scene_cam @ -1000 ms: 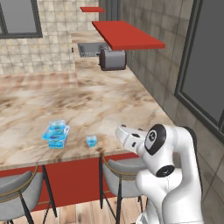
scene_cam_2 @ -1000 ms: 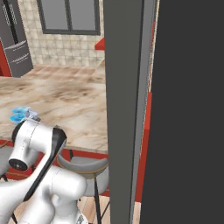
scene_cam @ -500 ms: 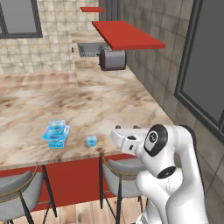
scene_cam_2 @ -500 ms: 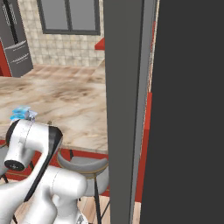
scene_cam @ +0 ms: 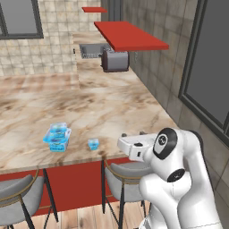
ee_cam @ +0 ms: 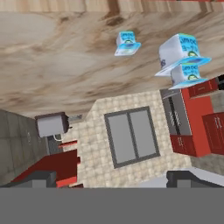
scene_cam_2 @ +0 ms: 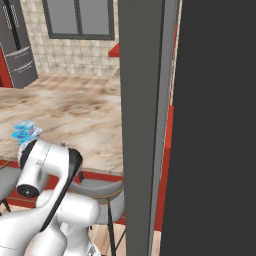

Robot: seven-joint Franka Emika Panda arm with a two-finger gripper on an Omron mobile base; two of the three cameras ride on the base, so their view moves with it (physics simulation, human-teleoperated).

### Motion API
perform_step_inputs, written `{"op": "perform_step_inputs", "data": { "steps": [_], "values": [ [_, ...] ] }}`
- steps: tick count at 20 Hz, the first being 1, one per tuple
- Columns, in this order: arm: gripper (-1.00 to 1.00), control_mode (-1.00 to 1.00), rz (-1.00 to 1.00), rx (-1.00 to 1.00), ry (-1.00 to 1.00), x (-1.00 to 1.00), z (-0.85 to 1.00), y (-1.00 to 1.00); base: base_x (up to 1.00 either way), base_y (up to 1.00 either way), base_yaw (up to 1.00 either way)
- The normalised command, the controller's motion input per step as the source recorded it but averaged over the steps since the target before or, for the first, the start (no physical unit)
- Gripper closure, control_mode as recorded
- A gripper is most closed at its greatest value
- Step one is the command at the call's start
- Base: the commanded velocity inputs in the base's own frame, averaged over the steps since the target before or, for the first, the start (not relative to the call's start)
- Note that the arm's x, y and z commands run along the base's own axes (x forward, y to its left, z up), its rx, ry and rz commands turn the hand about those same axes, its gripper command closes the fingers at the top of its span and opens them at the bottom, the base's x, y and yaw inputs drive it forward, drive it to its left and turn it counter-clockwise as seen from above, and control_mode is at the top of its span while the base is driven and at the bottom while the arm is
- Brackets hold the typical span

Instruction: Stack the yogurt containers by placing the smaller containers on top of the larger containers.

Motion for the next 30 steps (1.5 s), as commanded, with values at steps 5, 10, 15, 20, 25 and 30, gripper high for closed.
{"op": "perform_step_inputs", "data": {
  "steps": [5, 10, 15, 20, 25, 30],
  "values": [
    [-1.00, -1.00, 0.00, -0.05, 0.23, -0.97, -0.03, 0.51, 0.00, 0.00, 0.00],
    [-1.00, -1.00, 0.00, -0.13, 0.24, -0.96, -0.05, 0.65, 0.00, 0.00, 0.00],
    [-1.00, -1.00, 0.00, -0.20, 0.26, -0.84, -0.09, 0.69, 0.00, 0.00, 0.00],
    [-1.00, -1.00, 0.00, -0.16, 0.33, -0.69, -0.07, 0.49, 0.00, 0.00, 0.00],
    [-1.00, -1.00, 0.00, -0.07, 0.38, -0.61, -0.04, 0.37, 0.00, 0.00, 0.00],
    [-1.00, -1.00, 0.00, -0.03, 0.36, -0.51, 0.00, 0.59, 0.00, 0.00, 0.00]
  ]
}}
